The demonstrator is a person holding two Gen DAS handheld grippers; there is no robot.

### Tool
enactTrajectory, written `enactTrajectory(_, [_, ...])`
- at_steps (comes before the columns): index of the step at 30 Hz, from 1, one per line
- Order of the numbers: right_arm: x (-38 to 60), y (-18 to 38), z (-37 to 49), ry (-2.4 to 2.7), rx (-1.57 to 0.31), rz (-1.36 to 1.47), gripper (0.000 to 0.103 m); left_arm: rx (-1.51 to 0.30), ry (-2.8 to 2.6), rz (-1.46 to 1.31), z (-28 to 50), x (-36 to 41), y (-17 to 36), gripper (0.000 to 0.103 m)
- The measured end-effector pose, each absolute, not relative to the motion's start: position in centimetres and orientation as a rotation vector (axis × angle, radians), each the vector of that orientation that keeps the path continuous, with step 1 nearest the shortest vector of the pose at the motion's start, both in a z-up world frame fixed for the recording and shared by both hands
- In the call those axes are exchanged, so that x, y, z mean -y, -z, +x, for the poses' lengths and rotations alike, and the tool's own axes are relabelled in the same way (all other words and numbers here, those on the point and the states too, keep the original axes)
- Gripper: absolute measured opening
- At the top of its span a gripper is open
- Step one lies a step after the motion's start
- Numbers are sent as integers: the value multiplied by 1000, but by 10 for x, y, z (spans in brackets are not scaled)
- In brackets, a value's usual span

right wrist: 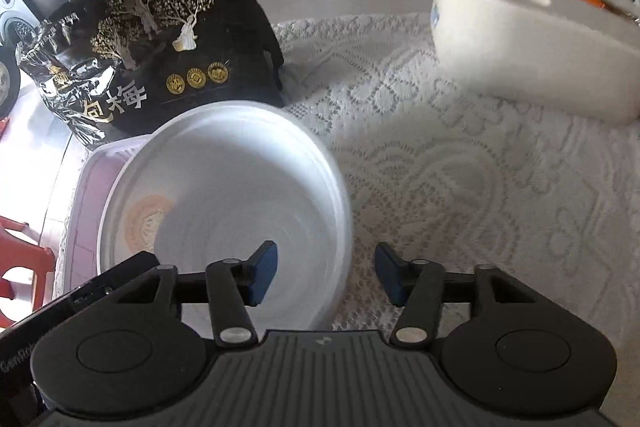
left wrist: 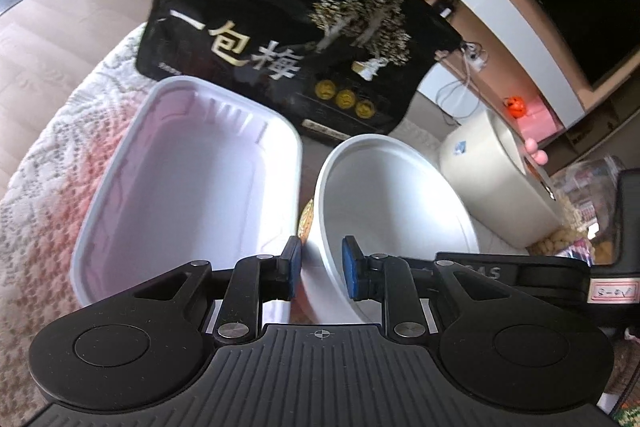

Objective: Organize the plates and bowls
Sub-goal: 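Grasp the rim of the white bowl with the right gripper, then carry the white bowl over the blue bowl and lower it in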

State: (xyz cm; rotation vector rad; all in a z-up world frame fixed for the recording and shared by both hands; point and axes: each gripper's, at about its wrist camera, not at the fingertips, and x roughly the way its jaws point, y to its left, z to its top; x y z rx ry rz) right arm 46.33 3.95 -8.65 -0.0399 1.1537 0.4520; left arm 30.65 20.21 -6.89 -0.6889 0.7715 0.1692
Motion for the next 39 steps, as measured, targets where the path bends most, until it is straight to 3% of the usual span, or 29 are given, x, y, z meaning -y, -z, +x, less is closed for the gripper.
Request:
enactTrajectory(10, [1, 47, 425, -518, -1093, -7, 33, -746, -156, -579, 279, -164, 30, 24])
enactTrajectory(18, [67, -5, 358, -542, -990, -14, 33, -666, -90, -464, 222, -98, -33, 26])
enactTrajectory(25, [135, -38, 297, -546, -913, 0, 34, -681, -18, -425, 187, -49, -56, 26])
enactTrajectory(30, [174, -35, 274, -505, -903, -12, 35, -751, 80, -413, 183, -21, -51, 26])
enactTrajectory(39, [195, 22, 267, -439, -976, -107, 36, -963, 103, -372, 197, 1, 10, 22])
